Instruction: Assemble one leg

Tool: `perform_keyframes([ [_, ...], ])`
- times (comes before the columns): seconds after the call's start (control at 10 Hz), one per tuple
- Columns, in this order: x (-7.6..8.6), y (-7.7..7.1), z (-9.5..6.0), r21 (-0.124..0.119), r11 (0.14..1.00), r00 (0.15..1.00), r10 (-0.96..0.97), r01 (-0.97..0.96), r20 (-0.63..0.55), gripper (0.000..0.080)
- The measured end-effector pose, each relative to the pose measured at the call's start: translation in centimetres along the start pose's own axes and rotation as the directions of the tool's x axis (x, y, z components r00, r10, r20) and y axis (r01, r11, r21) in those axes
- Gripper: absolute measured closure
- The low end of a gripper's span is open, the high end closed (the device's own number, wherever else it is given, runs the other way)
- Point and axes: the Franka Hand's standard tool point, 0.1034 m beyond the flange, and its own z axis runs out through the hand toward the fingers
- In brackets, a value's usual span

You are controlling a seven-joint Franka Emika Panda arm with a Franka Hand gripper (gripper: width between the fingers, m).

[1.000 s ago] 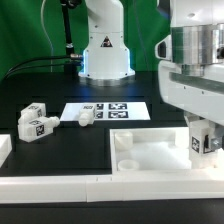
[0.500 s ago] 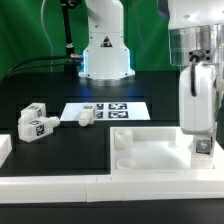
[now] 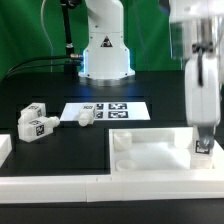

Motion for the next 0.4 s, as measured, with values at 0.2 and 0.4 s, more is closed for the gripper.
perform_keyframes([
  [0.2,-0.1,-0.24,-2.69,0.019,1.0,1.0,-0.015,0.015,0.026,0.0157],
  [0.4,-0.05,-0.03,-2.28,0.014,1.0,1.0,-0.017,0.017,0.021,0.0151],
])
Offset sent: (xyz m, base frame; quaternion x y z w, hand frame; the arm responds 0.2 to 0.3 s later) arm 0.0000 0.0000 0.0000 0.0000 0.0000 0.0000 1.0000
